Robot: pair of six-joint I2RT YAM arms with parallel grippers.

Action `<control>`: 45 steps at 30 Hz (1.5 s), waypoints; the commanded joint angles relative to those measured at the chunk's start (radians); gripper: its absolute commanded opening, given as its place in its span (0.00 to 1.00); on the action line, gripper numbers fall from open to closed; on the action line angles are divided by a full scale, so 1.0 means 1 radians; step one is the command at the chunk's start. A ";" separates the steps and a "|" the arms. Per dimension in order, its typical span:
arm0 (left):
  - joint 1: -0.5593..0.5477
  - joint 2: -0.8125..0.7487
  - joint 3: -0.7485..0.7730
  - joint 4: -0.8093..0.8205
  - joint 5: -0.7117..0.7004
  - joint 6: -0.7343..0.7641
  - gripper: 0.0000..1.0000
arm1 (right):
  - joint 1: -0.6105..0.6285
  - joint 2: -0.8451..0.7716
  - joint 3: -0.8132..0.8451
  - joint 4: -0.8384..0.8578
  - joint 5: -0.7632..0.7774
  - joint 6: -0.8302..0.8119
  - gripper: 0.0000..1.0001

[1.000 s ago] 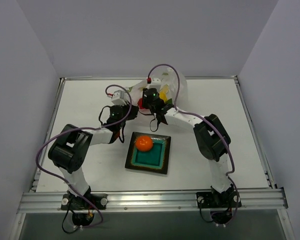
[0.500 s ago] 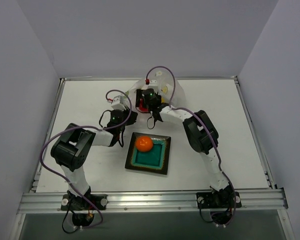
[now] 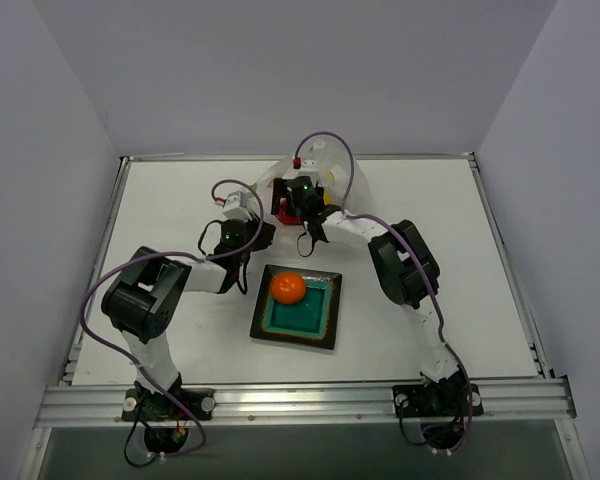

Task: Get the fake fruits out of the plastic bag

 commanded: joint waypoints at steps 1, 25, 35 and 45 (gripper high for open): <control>0.005 -0.049 0.026 0.030 -0.015 0.011 0.02 | 0.004 -0.061 -0.018 -0.032 -0.019 0.018 0.88; 0.016 -0.046 0.023 0.032 -0.015 0.020 0.02 | 0.021 -0.347 -0.248 0.211 -0.151 0.033 0.31; 0.019 -0.045 0.027 0.027 -0.015 0.022 0.02 | 0.031 -0.552 -0.451 0.246 -0.372 0.092 0.32; 0.020 -0.062 0.023 0.029 -0.010 0.019 0.02 | 0.102 -0.755 -0.616 0.013 -0.393 -0.025 0.33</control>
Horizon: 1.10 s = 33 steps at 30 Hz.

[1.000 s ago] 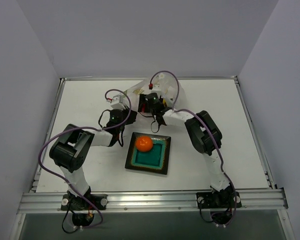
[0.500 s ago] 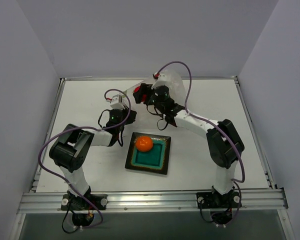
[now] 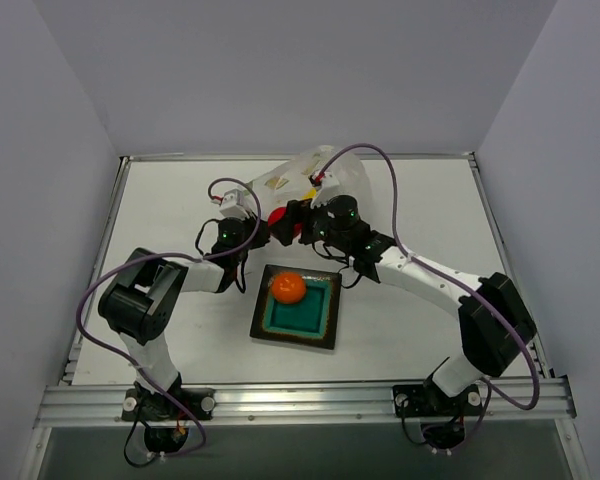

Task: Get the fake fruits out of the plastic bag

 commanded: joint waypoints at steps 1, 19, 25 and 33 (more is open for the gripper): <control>0.008 -0.044 0.027 0.031 -0.004 0.013 0.02 | 0.054 -0.097 -0.081 -0.099 0.059 -0.055 0.33; 0.005 -0.073 0.019 0.026 0.007 0.007 0.02 | 0.140 -0.248 -0.426 -0.173 0.375 0.082 0.33; 0.001 -0.076 0.013 0.035 0.008 0.007 0.02 | 0.145 -0.231 -0.411 -0.198 0.396 0.080 0.76; -0.025 -0.075 0.007 0.061 0.006 0.031 0.02 | 0.145 -0.269 -0.263 -0.337 0.361 0.027 0.91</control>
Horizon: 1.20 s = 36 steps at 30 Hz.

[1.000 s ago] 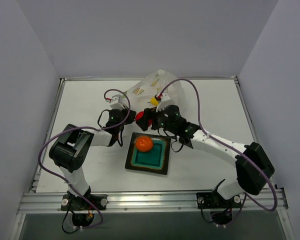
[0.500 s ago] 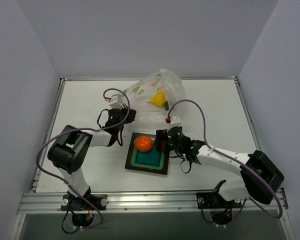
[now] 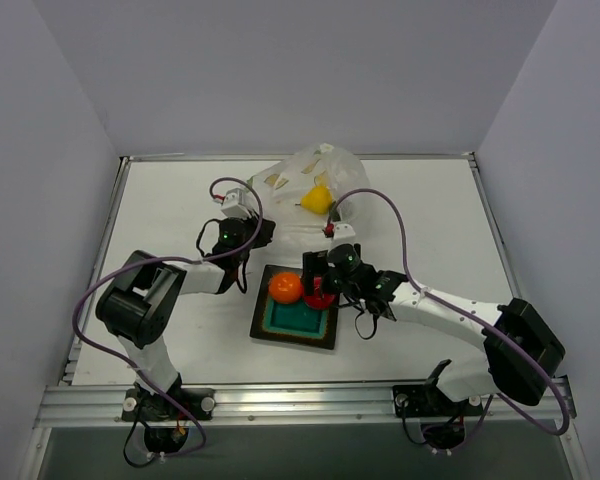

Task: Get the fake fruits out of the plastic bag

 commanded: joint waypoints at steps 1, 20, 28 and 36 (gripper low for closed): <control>-0.017 -0.047 0.006 0.069 0.009 0.032 0.02 | 0.004 -0.040 0.116 -0.068 0.003 -0.035 0.91; -0.078 0.014 0.015 0.096 -0.011 0.104 0.02 | -0.149 0.529 0.656 0.143 0.304 -0.181 0.13; -0.081 0.008 0.022 0.077 -0.020 0.119 0.02 | -0.203 0.710 0.796 0.139 0.431 -0.176 0.43; -0.080 0.002 0.026 0.065 -0.023 0.125 0.02 | -0.249 0.851 0.914 0.111 0.359 -0.117 0.79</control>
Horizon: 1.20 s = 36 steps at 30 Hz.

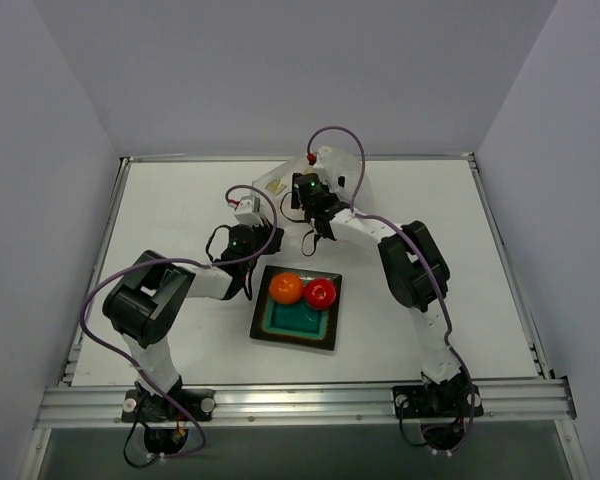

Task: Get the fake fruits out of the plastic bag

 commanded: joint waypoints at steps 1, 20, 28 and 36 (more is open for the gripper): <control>-0.008 -0.029 0.037 0.015 -0.011 0.024 0.02 | -0.024 0.057 0.067 -0.011 0.012 0.028 0.82; -0.009 -0.035 0.039 0.012 -0.008 0.008 0.02 | -0.010 -0.145 -0.094 0.188 -0.257 0.023 0.19; -0.008 -0.070 0.054 -0.032 -0.015 -0.001 0.02 | 0.049 -0.335 -0.257 0.231 -0.258 0.051 0.19; 0.000 -0.126 0.066 -0.086 -0.038 -0.010 0.02 | 0.121 -0.530 -0.381 0.162 -0.151 0.001 0.19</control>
